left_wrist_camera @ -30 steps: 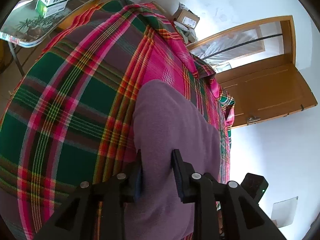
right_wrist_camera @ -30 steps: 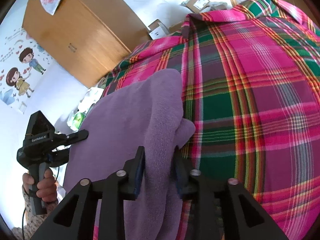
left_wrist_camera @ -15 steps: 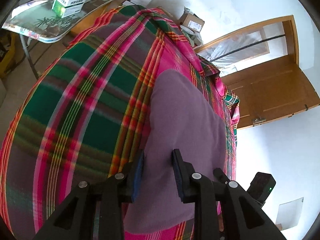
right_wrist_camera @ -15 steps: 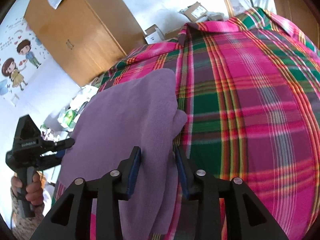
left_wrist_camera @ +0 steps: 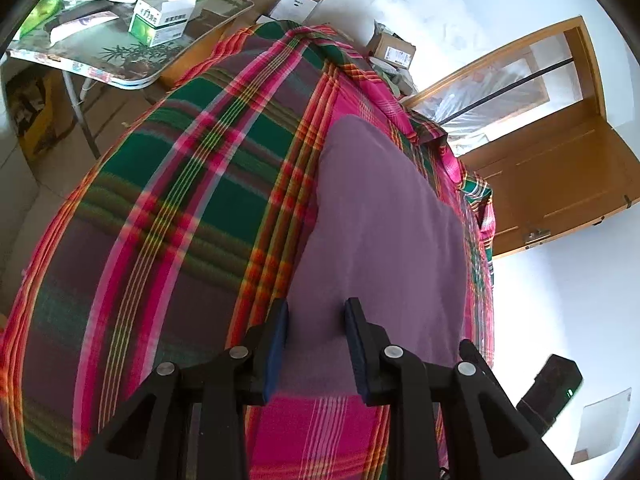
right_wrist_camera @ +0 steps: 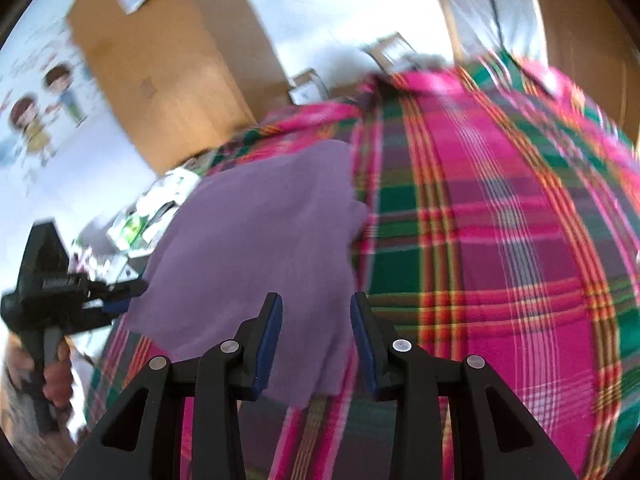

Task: Fold clothes
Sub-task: 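Release the fleece and pull both grippers back from the stack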

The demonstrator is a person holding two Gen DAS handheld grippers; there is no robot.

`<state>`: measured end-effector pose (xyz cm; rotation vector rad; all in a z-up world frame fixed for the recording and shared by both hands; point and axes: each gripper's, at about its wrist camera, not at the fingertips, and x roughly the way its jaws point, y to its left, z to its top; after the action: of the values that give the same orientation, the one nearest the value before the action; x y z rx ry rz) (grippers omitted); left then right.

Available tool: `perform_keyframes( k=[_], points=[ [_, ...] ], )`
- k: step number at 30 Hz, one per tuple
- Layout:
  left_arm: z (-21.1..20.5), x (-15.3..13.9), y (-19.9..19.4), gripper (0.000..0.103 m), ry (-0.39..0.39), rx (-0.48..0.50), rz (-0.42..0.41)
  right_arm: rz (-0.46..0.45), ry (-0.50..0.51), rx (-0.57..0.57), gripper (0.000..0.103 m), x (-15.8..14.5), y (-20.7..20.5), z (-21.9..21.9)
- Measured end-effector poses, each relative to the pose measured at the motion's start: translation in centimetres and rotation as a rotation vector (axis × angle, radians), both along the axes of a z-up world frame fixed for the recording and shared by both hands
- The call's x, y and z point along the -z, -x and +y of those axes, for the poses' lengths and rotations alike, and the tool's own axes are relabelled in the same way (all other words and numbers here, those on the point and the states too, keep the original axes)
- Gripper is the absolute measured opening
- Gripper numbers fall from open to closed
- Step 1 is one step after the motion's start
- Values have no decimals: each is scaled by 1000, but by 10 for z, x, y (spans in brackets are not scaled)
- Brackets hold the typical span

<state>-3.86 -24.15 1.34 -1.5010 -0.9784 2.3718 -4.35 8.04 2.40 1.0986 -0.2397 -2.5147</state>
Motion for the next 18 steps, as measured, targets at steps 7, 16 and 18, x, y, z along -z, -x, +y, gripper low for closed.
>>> perform_keyframes(
  k=[7, 16, 18],
  points=[
    [12, 2, -17, 29, 82, -6, 8, -39, -56, -13, 37, 17, -14, -6],
    [50, -10, -45, 29, 316, -20, 101, 8, -114, -12, 37, 12, -44, -21],
    [58, -10, -51, 29, 364, -14, 119, 19, -145, -33, 37, 13, -51, -30]
  ],
)
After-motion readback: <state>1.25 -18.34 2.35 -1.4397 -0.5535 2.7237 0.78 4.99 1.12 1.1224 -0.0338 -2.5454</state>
